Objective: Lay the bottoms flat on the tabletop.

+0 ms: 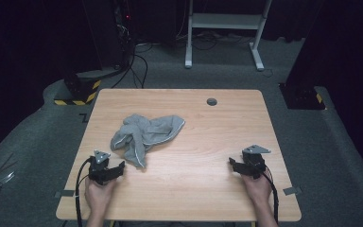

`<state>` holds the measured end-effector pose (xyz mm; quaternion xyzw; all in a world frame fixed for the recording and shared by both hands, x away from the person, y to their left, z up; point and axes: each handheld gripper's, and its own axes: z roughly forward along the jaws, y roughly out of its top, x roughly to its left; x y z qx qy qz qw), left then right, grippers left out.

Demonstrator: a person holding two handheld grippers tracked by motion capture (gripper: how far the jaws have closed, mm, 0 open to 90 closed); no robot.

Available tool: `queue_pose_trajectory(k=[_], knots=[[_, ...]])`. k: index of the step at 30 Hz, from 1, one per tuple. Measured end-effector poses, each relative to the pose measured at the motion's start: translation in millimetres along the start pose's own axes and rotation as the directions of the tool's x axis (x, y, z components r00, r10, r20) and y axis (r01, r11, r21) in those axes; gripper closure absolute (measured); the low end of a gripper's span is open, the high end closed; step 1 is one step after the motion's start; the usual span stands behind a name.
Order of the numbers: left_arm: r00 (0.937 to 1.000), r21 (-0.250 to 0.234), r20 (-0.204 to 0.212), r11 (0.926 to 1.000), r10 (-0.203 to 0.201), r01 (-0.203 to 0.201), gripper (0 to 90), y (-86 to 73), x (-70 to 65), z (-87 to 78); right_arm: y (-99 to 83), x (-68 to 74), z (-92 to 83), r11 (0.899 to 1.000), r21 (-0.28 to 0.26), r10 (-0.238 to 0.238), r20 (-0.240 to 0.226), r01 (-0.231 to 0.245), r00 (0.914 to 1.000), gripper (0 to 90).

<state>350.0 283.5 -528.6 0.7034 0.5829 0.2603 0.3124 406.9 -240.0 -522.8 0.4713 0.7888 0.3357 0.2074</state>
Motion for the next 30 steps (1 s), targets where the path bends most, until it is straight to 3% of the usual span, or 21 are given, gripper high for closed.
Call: queue_pose_trajectory(k=[7, 12, 21, 26, 30], knots=[[1.0000, 0.000, -0.001, 1.0000, -0.001, 0.001, 24.4, 0.2, -0.2, 0.4, 0.0, 0.0, 0.0, 1.000, 0.000, -0.003, -0.005, 0.003, 1.0000, 33.0], [0.9996, 0.013, 0.018, 0.9997, 0.021, -0.021, 18.3, 1.0, -0.9, 1.2, 0.1, 0.0, 0.1, 1.000, 0.001, -0.007, -0.006, 0.007, 1.0000, 32.6], [1.0000, 0.010, 0.000, 0.9999, -0.005, 0.005, 22.7, 1.6, -0.9, 0.5, 0.1, 0.3, 0.0, 1.000, 0.002, -0.007, -0.008, 0.007, 0.9999, 32.6], [0.9988, 0.033, 0.023, 0.9985, -0.044, 0.043, 23.2, 3.7, -0.5, -2.3, 0.1, 0.2, 0.0, 1.000, 0.002, -0.007, -0.008, 0.007, 0.9999, 32.6], [0.9985, 0.037, 0.021, 0.9981, -0.050, 0.049, 23.0, 1.8, 0.2, -5.4, 0.1, 0.1, 0.1, 1.000, 0.001, -0.008, -0.008, 0.008, 0.9999, 32.6]])
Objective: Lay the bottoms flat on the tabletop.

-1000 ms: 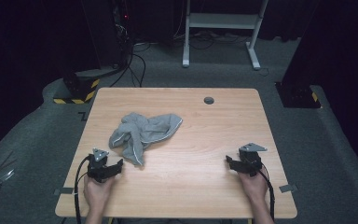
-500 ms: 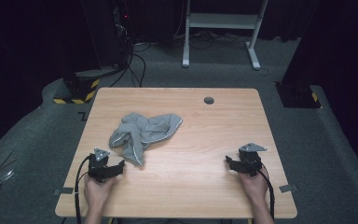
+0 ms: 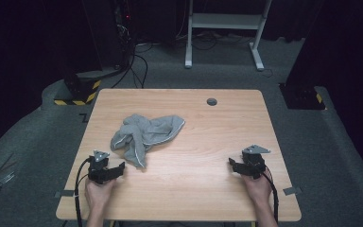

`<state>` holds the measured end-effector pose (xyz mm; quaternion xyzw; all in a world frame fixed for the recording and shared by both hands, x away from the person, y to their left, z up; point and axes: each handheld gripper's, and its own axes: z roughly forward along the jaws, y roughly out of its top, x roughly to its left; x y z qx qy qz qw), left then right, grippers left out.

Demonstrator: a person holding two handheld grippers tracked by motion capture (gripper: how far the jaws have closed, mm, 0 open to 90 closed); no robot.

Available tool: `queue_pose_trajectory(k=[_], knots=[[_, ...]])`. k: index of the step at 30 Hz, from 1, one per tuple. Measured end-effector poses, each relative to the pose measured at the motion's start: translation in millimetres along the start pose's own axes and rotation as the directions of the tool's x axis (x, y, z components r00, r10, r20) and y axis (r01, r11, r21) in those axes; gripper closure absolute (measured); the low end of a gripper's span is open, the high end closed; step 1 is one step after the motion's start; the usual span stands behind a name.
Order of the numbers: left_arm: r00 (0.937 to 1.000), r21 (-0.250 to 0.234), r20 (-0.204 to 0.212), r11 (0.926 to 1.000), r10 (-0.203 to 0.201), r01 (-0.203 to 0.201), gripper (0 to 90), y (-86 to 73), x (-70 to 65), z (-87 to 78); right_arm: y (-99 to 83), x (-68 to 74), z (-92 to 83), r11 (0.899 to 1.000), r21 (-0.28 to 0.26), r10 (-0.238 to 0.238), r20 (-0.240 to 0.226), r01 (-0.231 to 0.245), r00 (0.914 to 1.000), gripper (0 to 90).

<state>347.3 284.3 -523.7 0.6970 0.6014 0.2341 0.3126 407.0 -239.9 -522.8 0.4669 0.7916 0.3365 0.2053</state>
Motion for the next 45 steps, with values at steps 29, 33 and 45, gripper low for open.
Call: queue_pose_trajectory(k=[29, 33, 45], knots=[[0.9938, -0.093, 0.095, 0.9944, 0.058, -0.049, 24.3, 30.8, -33.5, -26.7, 0.0, 0.1, 0.0, 1.000, 0.001, 0.000, -0.001, 0.000, 1.0000, 32.5], [0.9929, -0.083, 0.090, 0.9940, 0.077, -0.070, 24.0, 37.0, -41.8, -25.6, 0.2, 0.0, 0.2, 1.000, 0.001, -0.001, 0.000, 0.001, 1.0000, 32.5], [0.9853, -0.075, 0.104, 0.9889, 0.136, -0.128, 22.8, 59.3, -64.4, -13.4, 0.1, -0.2, 0.2, 1.000, 0.000, 0.001, -0.001, -0.001, 1.0000, 32.4]])
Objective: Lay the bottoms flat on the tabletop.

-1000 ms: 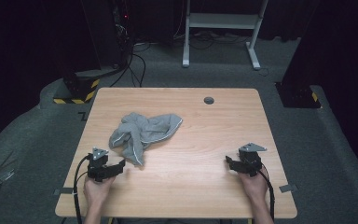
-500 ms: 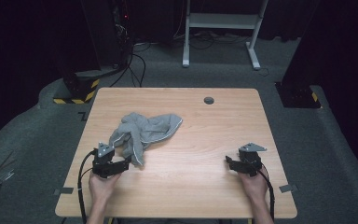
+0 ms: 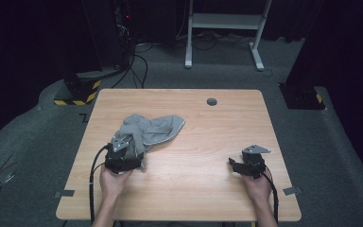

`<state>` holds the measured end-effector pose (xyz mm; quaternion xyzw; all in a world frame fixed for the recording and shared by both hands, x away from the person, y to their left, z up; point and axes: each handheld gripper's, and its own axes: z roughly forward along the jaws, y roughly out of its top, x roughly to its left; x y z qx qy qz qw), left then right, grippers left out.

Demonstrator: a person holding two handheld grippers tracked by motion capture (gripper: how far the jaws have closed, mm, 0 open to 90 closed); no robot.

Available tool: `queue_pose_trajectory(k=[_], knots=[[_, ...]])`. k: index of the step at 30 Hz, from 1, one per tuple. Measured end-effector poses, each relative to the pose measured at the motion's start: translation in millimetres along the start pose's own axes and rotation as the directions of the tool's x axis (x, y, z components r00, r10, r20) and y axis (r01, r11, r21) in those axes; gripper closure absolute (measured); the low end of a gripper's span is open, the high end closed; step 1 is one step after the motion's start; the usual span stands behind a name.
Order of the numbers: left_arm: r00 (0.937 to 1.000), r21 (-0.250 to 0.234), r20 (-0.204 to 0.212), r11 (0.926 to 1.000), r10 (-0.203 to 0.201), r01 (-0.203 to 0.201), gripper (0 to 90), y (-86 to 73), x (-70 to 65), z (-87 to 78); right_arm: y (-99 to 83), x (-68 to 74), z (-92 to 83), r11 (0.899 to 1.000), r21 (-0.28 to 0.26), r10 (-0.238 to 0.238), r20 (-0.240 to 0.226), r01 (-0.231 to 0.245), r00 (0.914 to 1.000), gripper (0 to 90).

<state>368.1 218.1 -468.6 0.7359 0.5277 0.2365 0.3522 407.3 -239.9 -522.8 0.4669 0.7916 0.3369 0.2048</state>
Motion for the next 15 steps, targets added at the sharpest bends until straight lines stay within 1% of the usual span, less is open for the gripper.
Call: queue_pose_trajectory(k=[2, 3, 4, 5, 8, 9, 10, 11, 14, 15], knots=[[1.0000, 0.005, -0.004, 1.0000, 0.006, -0.006, 22.6, 2.7, -1.5, 3.3, 0.0, 0.1, 0.0, 1.000, 0.000, -0.001, 0.000, 0.001, 1.0000, 32.4], [1.0000, 0.010, -0.004, 0.9999, 0.004, -0.004, 22.6, 5.1, -2.9, 7.7, 0.0, 0.0, 0.0, 1.000, 0.000, -0.001, 0.000, 0.001, 1.0000, 32.4], [1.0000, 0.010, -0.004, 0.9999, 0.004, -0.004, 22.7, 5.1, -2.9, 7.7, 0.0, 0.0, 0.0, 1.000, 0.000, 0.000, -0.001, 0.000, 1.0000, 32.4], [0.9998, 0.026, -0.017, 0.9996, 0.013, -0.013, 22.8, 6.4, -3.0, 12.8, 0.0, 0.0, 0.0, 1.000, 0.000, 0.000, -0.001, 0.000, 1.0000, 32.4], [0.9996, 0.034, -0.024, 0.9994, 0.011, -0.010, 23.1, 6.4, -3.6, 17.7, 0.0, 0.0, 0.0, 1.000, 0.000, 0.000, -0.001, 0.000, 1.0000, 32.4], [0.9992, 0.051, -0.034, 0.9985, 0.019, -0.018, 23.2, 6.4, -4.0, 23.3, 0.0, 0.0, 0.0, 1.000, 0.000, 0.000, -0.001, 0.000, 1.0000, 32.4], [0.9992, 0.051, -0.034, 0.9985, 0.019, -0.018, 23.4, 6.4, -4.0, 23.3, 0.0, 0.0, 0.0, 1.000, 0.000, 0.000, -0.001, 0.000, 1.0000, 32.4], [0.9985, 0.057, -0.049, 0.9981, 0.025, -0.023, 23.8, 6.5, -3.9, 28.9, 0.0, 0.0, 0.0, 1.000, 0.000, -0.001, -0.001, 0.001, 1.0000, 32.3], [0.9983, 0.073, -0.056, 0.9972, 0.018, -0.014, 24.2, 6.6, -3.5, 34.0, 0.0, 0.0, 0.0, 1.000, 0.000, 0.000, 0.000, 0.000, 1.0000, 32.4], [0.9973, 0.086, -0.067, 0.9960, 0.030, -0.024, 24.8, 7.0, -4.3, 39.2, 0.0, 0.0, 0.0, 1.000, 0.000, 0.000, -0.001, 0.000, 1.0000, 32.4]])
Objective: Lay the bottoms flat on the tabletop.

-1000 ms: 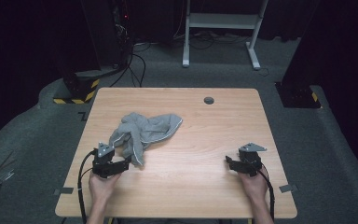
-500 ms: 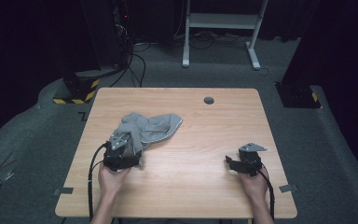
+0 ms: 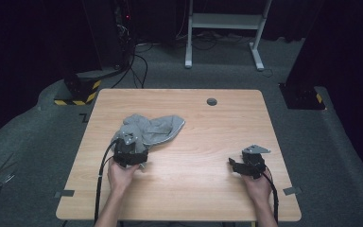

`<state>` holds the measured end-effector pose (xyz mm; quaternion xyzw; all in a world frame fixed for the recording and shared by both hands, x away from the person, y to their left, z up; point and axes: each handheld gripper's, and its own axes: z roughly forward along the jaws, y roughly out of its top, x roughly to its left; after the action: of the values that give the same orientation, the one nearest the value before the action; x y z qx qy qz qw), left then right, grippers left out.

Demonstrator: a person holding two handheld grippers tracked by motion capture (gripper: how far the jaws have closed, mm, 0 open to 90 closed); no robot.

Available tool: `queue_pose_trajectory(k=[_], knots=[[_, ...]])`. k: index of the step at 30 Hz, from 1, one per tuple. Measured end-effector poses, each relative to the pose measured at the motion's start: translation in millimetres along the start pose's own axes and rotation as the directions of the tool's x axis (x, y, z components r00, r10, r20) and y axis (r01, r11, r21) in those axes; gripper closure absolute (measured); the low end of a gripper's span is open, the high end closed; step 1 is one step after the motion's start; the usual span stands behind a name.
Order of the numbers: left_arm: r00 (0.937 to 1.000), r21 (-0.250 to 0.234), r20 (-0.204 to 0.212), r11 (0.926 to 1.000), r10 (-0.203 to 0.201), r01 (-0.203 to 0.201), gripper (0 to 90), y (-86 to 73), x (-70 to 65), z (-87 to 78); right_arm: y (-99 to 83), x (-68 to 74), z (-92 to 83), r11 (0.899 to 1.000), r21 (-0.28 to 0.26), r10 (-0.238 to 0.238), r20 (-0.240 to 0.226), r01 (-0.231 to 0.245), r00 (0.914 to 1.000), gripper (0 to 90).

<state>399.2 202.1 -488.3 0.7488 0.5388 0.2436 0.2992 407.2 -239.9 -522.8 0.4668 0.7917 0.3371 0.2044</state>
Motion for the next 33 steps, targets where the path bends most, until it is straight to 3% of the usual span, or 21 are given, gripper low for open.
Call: queue_pose_trajectory(k=[3, 7, 17, 22, 29, 33], knots=[[0.9999, 0.004, -0.011, 0.9999, 0.011, -0.011, 26.1, 0.7, -1.3, 3.5, 0.0, 0.0, 0.0, 1.000, 0.000, 0.000, 0.000, 0.000, 1.0000, 32.4], [0.9998, 0.005, -0.020, 1.0000, -0.008, 0.008, 29.0, 1.4, -0.7, 10.6, 0.0, 0.0, 0.0, 1.000, 0.000, 0.000, 0.000, 0.000, 1.0000, 32.4], [0.9997, 0.034, -0.026, 0.9994, 0.003, -0.002, 52.2, -0.5, 0.3, 21.9, 0.1, 0.2, 0.0, 1.000, 0.001, -0.003, -0.001, 0.003, 1.0000, 32.3], [0.9999, 0.051, -0.010, 0.9987, 0.008, -0.007, 64.2, -1.1, 1.3, 25.7, 0.1, 0.2, 0.1, 1.000, 0.001, -0.005, -0.001, 0.005, 1.0000, 32.3], [0.9998, 0.051, -0.002, 0.9986, 0.018, -0.018, 73.4, -2.4, 1.6, 25.8, 0.2, 0.3, 0.3, 1.000, 0.001, -0.010, -0.003, 0.010, 0.9999, 32.4], [0.9996, 0.025, 0.004, 0.9993, 0.027, -0.027, 76.2, -5.4, 1.2, 25.9, 0.2, 0.3, 0.3, 1.000, 0.001, -0.010, -0.004, 0.010, 0.9999, 32.4]])
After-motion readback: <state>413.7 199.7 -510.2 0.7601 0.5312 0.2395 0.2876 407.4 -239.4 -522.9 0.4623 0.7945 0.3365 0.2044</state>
